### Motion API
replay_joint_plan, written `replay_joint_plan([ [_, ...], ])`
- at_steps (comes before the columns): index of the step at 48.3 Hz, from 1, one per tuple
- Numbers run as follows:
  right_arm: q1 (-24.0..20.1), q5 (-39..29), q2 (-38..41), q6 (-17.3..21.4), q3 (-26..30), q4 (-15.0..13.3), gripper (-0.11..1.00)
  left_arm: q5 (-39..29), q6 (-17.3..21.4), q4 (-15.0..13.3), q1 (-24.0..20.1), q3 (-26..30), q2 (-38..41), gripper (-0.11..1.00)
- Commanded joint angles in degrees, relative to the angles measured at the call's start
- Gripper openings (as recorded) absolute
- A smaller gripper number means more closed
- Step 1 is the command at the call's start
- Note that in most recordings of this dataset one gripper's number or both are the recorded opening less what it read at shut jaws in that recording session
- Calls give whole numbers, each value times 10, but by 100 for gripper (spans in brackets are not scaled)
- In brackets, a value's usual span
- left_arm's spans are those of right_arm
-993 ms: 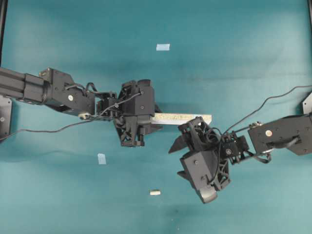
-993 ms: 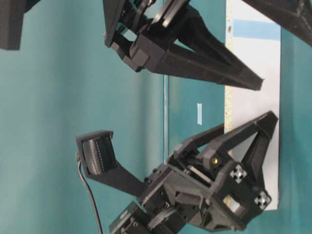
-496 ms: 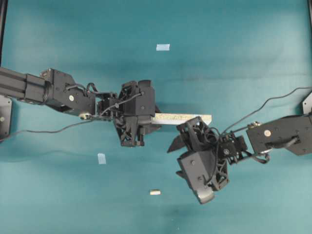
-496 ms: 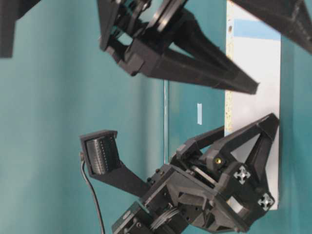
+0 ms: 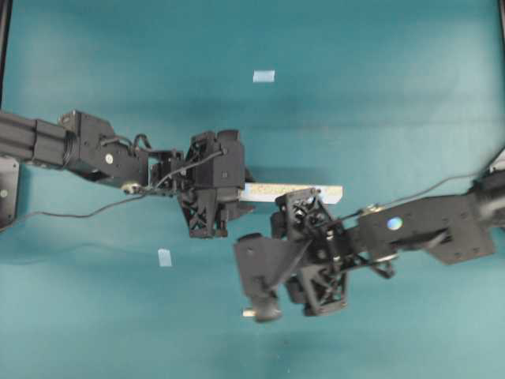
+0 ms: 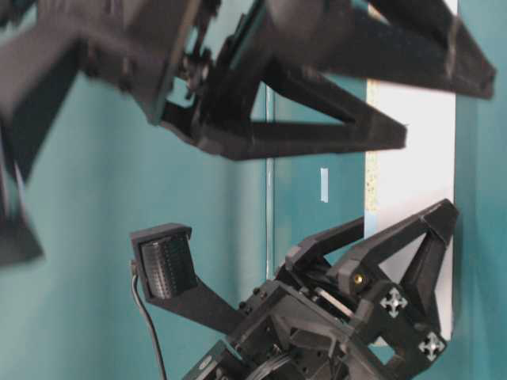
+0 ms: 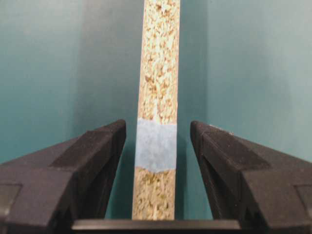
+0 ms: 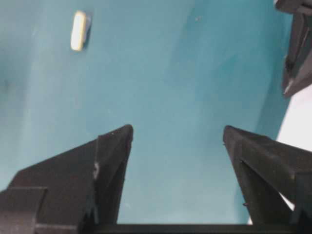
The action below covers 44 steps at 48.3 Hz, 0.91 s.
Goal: Move the wooden board into place and insert the rod into its hole.
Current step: 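Move the right gripper over the small wooden peg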
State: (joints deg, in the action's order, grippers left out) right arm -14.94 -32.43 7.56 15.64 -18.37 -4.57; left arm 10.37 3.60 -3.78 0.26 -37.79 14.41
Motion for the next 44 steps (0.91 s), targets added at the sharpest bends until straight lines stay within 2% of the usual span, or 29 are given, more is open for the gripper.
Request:
replay_joint_plan([
  [1,-4,-4,6,21,41,5,82,4,-4,1,2,2,-26,63],
  [8,-7,-5,40,54,83,33,82,2,-4,1,-1,-8,-39,63],
  [15,-22,-23,76,65,127,56,81,2,-4,1,-3,-21,-49,63],
  [27,-41,-50,123,92,180,56,81,4,-4,1,-4,-41,-55,63],
  [44,-43,-51,153,108,186,55,81,18,-2,1,-4,-39,-53,63],
])
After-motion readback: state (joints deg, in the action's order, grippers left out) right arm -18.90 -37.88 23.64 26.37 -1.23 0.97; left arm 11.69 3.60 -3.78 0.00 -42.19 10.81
